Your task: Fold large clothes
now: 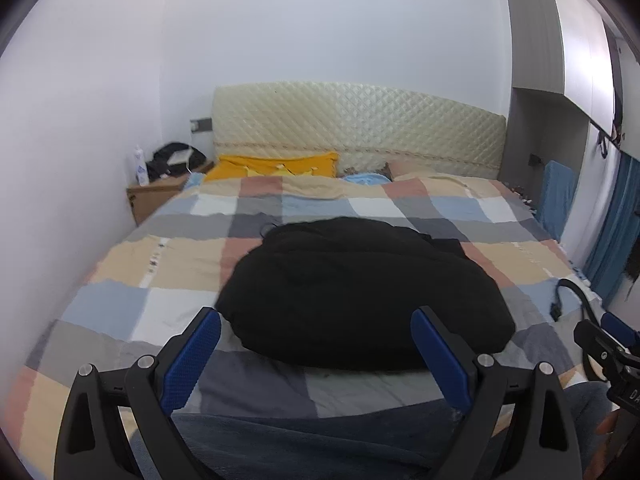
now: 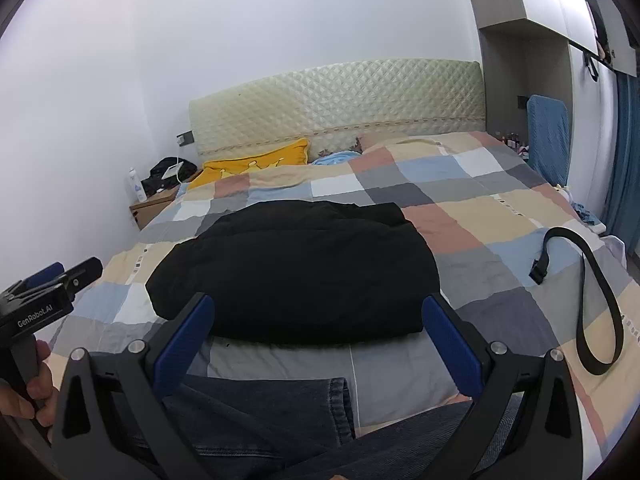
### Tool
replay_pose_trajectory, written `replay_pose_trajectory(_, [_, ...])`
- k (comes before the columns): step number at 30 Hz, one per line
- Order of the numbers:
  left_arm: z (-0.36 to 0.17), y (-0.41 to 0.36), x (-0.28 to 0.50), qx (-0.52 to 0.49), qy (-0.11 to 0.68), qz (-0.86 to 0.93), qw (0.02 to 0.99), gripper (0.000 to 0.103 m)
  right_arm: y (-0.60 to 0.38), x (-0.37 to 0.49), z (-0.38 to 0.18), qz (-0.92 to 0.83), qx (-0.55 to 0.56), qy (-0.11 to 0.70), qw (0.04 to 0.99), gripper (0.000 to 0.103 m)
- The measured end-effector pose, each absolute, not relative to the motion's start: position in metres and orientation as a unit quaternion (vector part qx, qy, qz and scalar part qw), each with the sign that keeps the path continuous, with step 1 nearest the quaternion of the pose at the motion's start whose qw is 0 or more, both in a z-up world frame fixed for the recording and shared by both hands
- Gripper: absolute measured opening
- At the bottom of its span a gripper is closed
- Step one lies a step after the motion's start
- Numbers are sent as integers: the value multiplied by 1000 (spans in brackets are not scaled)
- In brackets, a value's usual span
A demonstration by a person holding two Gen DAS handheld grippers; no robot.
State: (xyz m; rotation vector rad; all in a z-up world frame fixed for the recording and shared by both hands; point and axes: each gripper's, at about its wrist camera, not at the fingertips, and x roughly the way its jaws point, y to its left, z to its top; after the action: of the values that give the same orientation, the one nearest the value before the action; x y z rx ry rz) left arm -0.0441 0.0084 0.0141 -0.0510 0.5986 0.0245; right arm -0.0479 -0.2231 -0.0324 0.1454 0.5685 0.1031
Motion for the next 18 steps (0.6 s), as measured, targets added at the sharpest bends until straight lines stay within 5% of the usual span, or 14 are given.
replay_pose_trajectory(18, [6, 15, -31, -27, 304, 23, 952, 97, -222, -33, -36, 34, 65, 275, 959, 103])
